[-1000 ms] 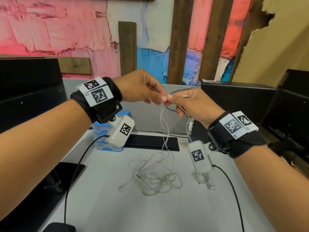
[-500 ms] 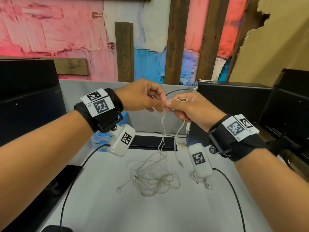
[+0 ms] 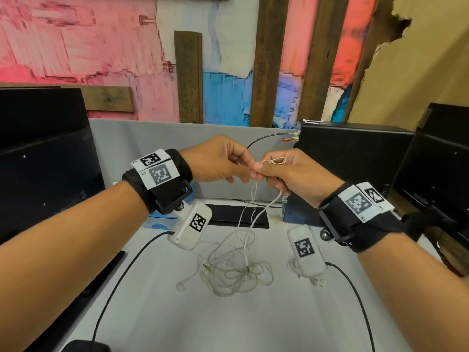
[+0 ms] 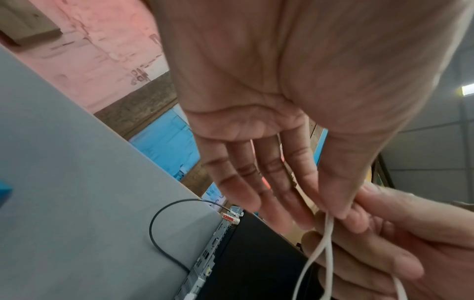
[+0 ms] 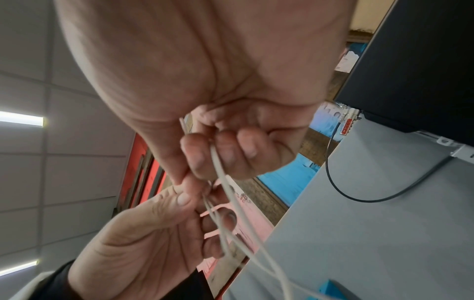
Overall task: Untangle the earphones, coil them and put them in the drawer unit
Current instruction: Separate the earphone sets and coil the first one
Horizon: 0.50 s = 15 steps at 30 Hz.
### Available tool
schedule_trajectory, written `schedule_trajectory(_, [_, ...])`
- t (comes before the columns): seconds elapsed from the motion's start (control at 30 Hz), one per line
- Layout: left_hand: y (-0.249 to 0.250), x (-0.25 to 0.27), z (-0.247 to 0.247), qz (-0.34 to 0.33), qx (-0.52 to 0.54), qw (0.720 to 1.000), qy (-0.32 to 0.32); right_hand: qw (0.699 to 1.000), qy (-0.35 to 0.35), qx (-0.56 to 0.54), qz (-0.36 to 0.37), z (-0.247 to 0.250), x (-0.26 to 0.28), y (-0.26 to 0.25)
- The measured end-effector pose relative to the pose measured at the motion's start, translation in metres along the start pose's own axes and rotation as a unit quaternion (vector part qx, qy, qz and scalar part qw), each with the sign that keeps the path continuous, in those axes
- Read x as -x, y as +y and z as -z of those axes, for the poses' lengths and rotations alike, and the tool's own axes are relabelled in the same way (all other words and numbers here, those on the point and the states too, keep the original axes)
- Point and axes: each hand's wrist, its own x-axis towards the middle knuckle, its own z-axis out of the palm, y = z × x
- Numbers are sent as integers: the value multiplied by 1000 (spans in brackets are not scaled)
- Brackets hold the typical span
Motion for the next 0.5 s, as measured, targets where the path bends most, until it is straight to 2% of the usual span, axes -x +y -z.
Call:
schedule_trajectory(0.13, [-3, 0, -1, -2, -12, 1000, -6, 1000, 28, 9, 2, -2, -2, 7])
schedule_trajectory(0.33, [3, 1, 8, 2, -39, 999, 4, 993, 105, -37, 32, -2, -3, 15])
schedule_trajectory(0.5, [1, -2, 7, 14, -5, 1000, 14, 991, 116, -59, 41, -2, -5, 14])
